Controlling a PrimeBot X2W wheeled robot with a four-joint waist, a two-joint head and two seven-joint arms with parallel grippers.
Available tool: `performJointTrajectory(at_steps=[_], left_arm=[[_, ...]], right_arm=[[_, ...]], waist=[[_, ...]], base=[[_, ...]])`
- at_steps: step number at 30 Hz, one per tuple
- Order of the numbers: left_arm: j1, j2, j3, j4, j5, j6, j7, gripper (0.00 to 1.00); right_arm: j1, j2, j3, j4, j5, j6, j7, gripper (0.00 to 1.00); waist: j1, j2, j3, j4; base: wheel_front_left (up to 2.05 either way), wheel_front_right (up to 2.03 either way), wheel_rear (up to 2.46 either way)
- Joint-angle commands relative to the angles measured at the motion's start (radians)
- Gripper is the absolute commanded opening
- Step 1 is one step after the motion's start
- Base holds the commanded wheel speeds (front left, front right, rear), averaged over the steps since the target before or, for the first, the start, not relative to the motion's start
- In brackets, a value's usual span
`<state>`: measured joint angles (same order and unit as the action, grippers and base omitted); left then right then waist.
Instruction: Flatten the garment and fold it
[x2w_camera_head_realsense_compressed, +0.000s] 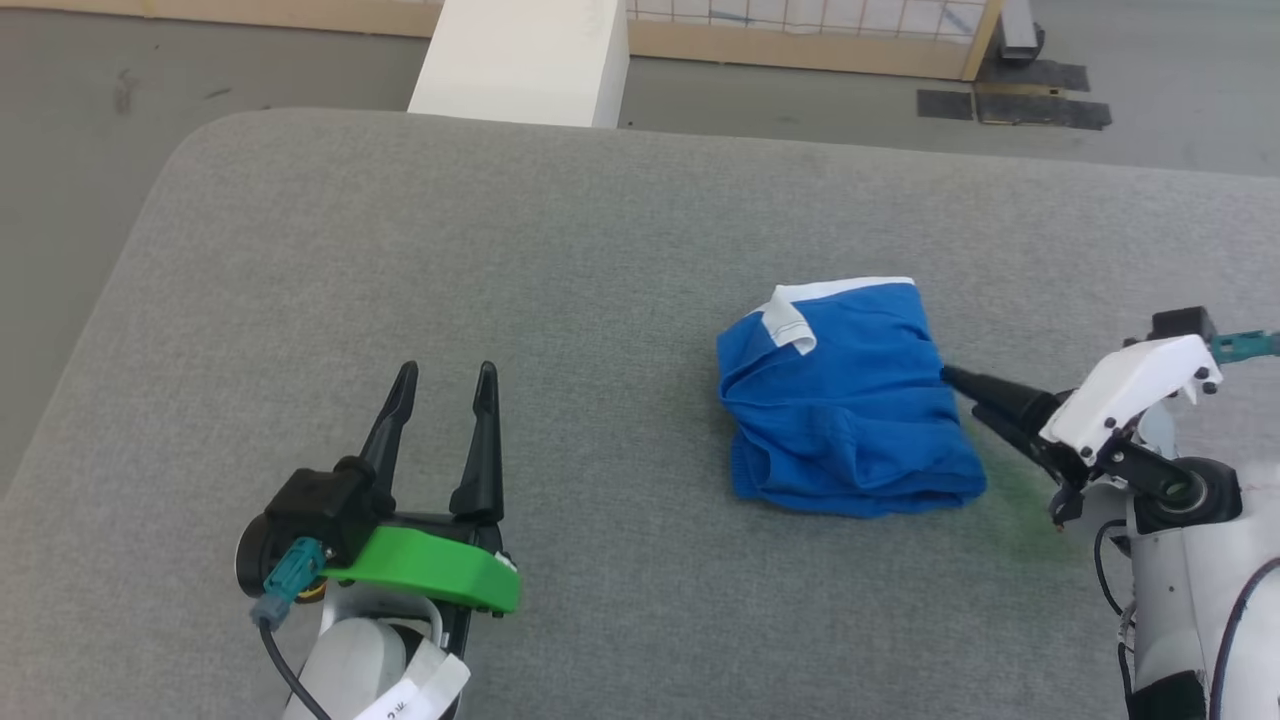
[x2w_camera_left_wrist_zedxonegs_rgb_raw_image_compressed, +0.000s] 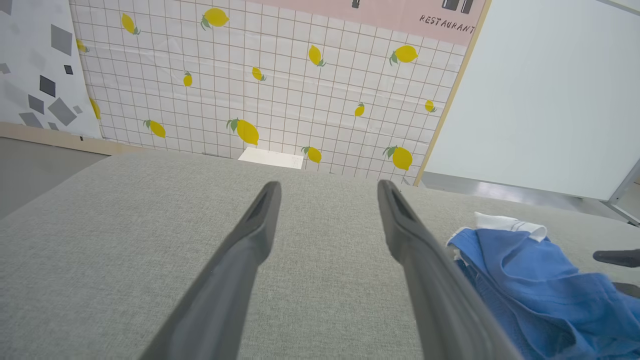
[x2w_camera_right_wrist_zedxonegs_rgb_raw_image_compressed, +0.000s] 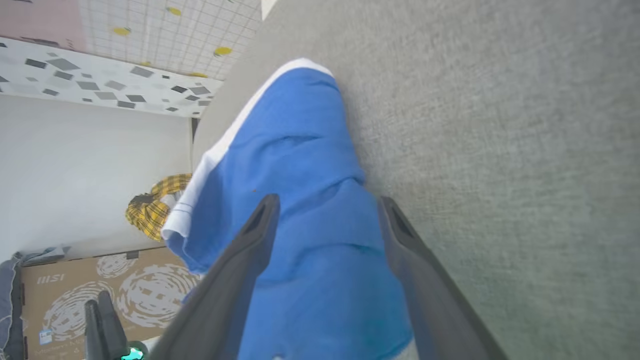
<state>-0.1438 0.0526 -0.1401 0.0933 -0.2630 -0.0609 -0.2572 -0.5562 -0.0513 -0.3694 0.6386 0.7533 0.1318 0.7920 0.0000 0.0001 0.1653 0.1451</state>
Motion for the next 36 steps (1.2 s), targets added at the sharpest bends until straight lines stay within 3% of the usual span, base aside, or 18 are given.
performJointTrajectory(at_steps=[1, 6, 11, 12, 13, 14, 16, 21, 25, 31, 36], left_arm=[[-0.004, -0.002, -0.003, -0.003, 0.004, 0.000, -0.005, 1.00], [-0.011, -0.002, -0.013, -0.004, -0.002, 0.004, -0.005, 1.00], [-0.012, -0.002, -0.014, -0.005, -0.005, 0.007, -0.005, 1.00], [-0.012, -0.002, -0.014, -0.005, -0.005, 0.008, -0.005, 1.00], [-0.012, -0.002, -0.013, -0.005, -0.005, 0.008, -0.005, 1.00], [-0.012, -0.002, -0.013, -0.005, -0.005, 0.009, -0.005, 1.00], [-0.010, -0.002, -0.012, -0.006, -0.006, 0.011, -0.005, 1.00], [-0.006, -0.002, -0.010, -0.010, -0.004, 0.015, -0.005, 1.00], [0.000, -0.002, 0.001, -0.012, 0.008, 0.012, -0.005, 1.00], [-0.008, -0.002, 0.022, -0.022, 0.034, 0.001, -0.005, 1.00], [-0.036, -0.002, 0.022, -0.030, 0.061, -0.014, -0.005, 1.00]], right_arm=[[-0.024, 0.001, -0.012, 0.030, -0.038, -0.001, 0.022, 1.00], [-0.071, 0.001, -0.018, 0.106, -0.071, -0.001, 0.084, 1.00], [-0.088, 0.001, 0.051, 0.135, -0.049, -0.001, 0.119, 1.00], [-0.088, 0.001, 0.062, 0.135, -0.045, -0.001, 0.120, 0.87], [-0.089, 0.001, 0.074, 0.135, -0.037, -0.001, 0.118, 0.43], [-0.090, 0.001, 0.084, 0.134, -0.030, -0.001, 0.118, 0.34], [-0.089, 0.001, 0.108, 0.123, -0.021, -0.001, 0.111, 0.00], [-0.084, 0.001, 0.175, 0.062, -0.018, -0.001, 0.079, 0.00], [-0.074, -0.019, 0.296, -0.039, -0.129, -0.001, 0.060, 0.00], [-0.068, -0.145, 0.534, -0.183, -0.294, -0.001, 0.047, 0.00], [-0.085, -0.260, 0.652, -0.207, -0.387, -0.001, 0.006, 0.00]], waist=[[0.0000, -0.0001, 0.015, 0.019], [0.0000, -0.0001, 0.029, 0.044], [0.0000, -0.0001, 0.034, 0.055], [0.0000, -0.0001, 0.034, 0.055], [0.0000, -0.0001, 0.034, 0.055], [0.0000, -0.0001, 0.033, 0.055], [0.0000, -0.0001, 0.031, 0.052], [0.0000, -0.0001, 0.026, 0.023], [0.0000, -0.0001, 0.028, -0.030], [0.0000, -0.0001, 0.045, -0.155], [0.0000, -0.0001, 0.079, -0.256]], base=[[0.00, 0.00, 0.00], [0.00, 0.00, 0.00], [0.00, 0.00, 0.00], [0.00, 0.00, 0.00], [0.00, 0.00, 0.00], [0.00, 0.00, 0.00], [0.00, 0.00, 0.00], [0.00, 0.00, 0.00], [0.00, 0.00, 0.00], [0.00, 0.00, 0.00], [0.00, 0.00, 0.00]])
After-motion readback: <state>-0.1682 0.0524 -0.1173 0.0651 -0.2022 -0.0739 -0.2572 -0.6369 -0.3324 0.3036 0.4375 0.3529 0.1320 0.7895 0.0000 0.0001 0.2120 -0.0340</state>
